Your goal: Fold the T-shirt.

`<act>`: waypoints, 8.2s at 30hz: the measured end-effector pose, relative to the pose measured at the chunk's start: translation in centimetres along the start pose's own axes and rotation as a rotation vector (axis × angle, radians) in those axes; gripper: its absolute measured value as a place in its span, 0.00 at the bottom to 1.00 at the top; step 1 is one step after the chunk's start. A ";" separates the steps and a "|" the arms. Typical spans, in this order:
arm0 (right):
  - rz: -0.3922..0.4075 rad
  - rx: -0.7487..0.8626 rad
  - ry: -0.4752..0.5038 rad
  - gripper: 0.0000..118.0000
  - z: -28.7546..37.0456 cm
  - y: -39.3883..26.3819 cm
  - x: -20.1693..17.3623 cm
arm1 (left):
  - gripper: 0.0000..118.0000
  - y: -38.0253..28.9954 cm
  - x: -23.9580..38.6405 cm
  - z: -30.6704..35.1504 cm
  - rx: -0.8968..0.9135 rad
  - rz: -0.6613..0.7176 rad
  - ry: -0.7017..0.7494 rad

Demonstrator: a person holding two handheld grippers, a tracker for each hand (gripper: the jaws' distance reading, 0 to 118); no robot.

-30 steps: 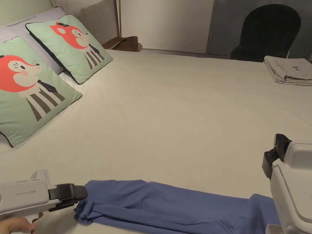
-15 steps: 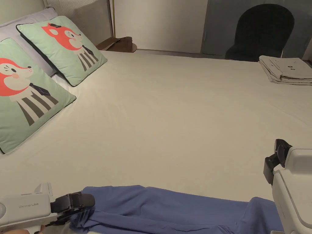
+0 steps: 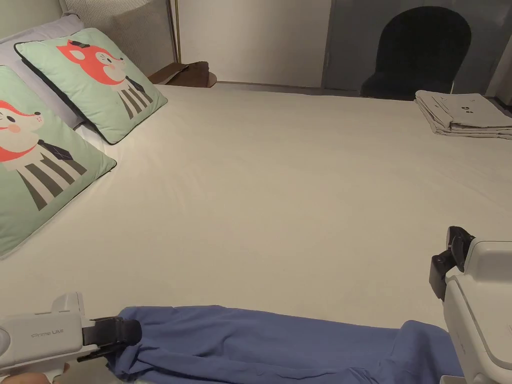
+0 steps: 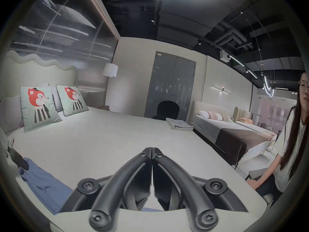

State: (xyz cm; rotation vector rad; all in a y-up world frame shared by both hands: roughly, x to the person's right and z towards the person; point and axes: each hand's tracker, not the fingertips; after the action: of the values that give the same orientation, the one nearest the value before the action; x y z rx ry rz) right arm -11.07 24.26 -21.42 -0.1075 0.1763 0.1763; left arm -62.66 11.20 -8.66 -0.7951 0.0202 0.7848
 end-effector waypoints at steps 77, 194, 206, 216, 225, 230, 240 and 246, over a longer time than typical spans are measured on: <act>-0.039 -0.016 -0.005 0.00 2.7 -0.9 4.7 | 0.00 -12.7 17.9 -10.1 0.142 -0.652 0.361; -0.073 -0.067 -0.050 0.00 3.6 -2.4 8.7 | 0.78 -11.3 29.8 -15.7 -0.271 -0.711 0.113; -0.070 -0.054 -0.023 0.00 3.5 -1.7 7.5 | 0.84 -8.4 28.6 -6.5 0.298 -0.579 0.021; -0.072 -0.046 0.001 0.00 3.6 -1.4 6.5 | 0.00 -9.1 23.4 -6.3 0.379 -0.578 0.180; -0.071 -0.058 0.006 0.00 3.4 -1.7 6.7 | 0.00 -12.8 22.2 -11.0 0.235 -0.620 0.216; -0.063 -0.063 -0.006 0.00 3.6 -1.8 7.6 | 0.00 -15.0 23.3 -13.9 0.168 -0.656 0.185; -0.064 -0.074 -0.054 0.00 3.9 -2.3 9.7 | 0.00 -18.1 27.5 -17.4 0.100 -0.713 0.124; -0.069 -0.076 -0.068 0.00 4.1 -2.3 10.0 | 0.00 -18.9 28.3 -18.2 0.089 -0.733 0.116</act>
State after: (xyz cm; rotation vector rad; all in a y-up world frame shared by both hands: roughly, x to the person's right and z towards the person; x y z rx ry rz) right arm -0.28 24.13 -19.05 -0.1831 0.0979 0.1181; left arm -25.33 8.78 -18.08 -0.6919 -0.1260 0.0434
